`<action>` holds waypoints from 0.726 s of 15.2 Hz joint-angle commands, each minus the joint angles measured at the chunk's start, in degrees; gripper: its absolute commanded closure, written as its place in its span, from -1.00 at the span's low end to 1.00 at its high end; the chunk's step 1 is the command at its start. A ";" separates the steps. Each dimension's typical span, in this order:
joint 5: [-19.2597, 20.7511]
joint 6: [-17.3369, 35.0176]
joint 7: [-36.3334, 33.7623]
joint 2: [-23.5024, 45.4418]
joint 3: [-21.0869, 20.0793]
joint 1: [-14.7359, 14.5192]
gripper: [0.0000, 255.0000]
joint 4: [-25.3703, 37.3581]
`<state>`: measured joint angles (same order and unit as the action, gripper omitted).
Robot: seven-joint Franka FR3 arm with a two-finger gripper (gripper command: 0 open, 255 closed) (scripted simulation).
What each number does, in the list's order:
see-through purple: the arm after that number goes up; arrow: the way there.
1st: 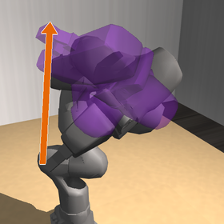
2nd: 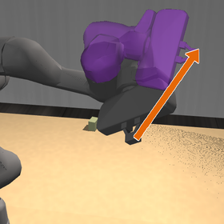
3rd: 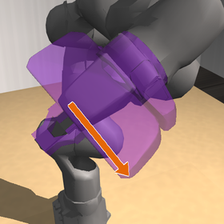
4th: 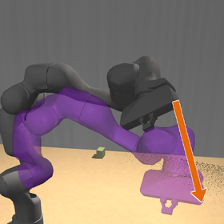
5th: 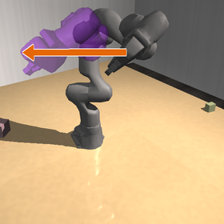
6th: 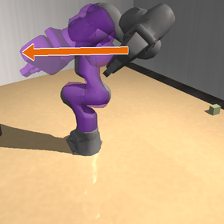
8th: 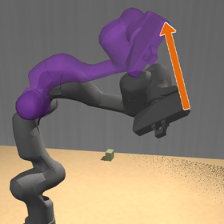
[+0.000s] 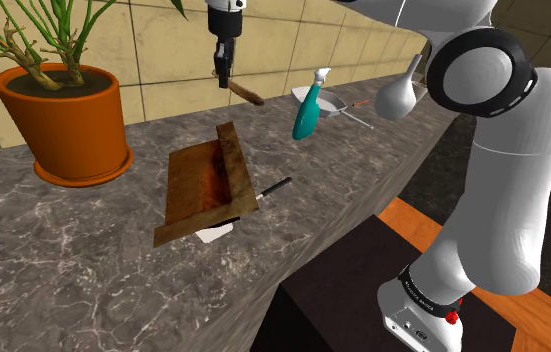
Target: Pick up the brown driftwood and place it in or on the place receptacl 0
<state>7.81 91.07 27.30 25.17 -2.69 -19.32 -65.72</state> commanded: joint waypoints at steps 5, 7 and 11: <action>0.33 2.07 -6.72 -6.86 -2.02 -4.29 1.00 -9.74; 0.41 2.30 -9.07 -8.47 -2.84 -5.75 1.00 -11.87; 0.52 2.36 -13.86 -10.91 -4.58 -8.73 1.00 -14.96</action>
<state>8.29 93.44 14.58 14.69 -6.89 -27.38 -80.12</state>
